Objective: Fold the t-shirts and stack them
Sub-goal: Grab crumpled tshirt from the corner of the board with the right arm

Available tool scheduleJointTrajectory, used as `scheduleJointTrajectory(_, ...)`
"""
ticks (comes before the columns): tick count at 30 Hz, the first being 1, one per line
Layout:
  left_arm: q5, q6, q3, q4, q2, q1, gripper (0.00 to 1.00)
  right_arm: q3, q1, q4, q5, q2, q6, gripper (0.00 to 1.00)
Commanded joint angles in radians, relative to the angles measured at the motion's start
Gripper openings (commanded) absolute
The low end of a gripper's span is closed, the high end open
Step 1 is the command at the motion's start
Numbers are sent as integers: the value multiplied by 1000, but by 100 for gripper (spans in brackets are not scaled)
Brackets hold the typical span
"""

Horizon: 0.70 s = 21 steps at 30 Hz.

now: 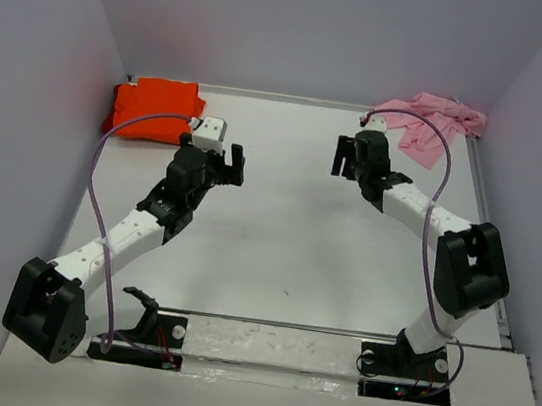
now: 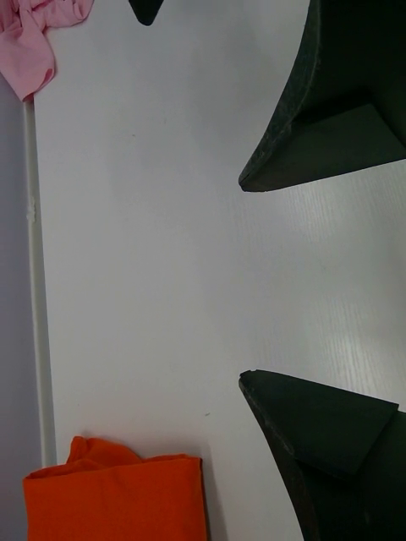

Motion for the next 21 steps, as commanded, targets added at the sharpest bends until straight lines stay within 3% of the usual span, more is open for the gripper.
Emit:
scheduleJointTrajectory(1, 32, 11, 44, -10, -9, -4, 96, 202, -141, -105, -102, 72, 89, 76)
scheduleJointTrajectory(5, 82, 0, 55, -15, -6, 2, 96, 312, -299, -136, -237, 166, 203, 74)
scheduleJointTrajectory(7, 95, -6, 61, -21, -14, 7, 96, 351, -309, -119, -268, 209, 197, 74)
scheduleJointTrajectory(12, 112, -11, 57, -18, -47, 33, 96, 591, -319, -185, -210, 443, 142, 74)
scheduleJointTrajectory(21, 136, -18, 54, -21, -60, 34, 96, 929, -364, -323, -149, 724, 94, 74)
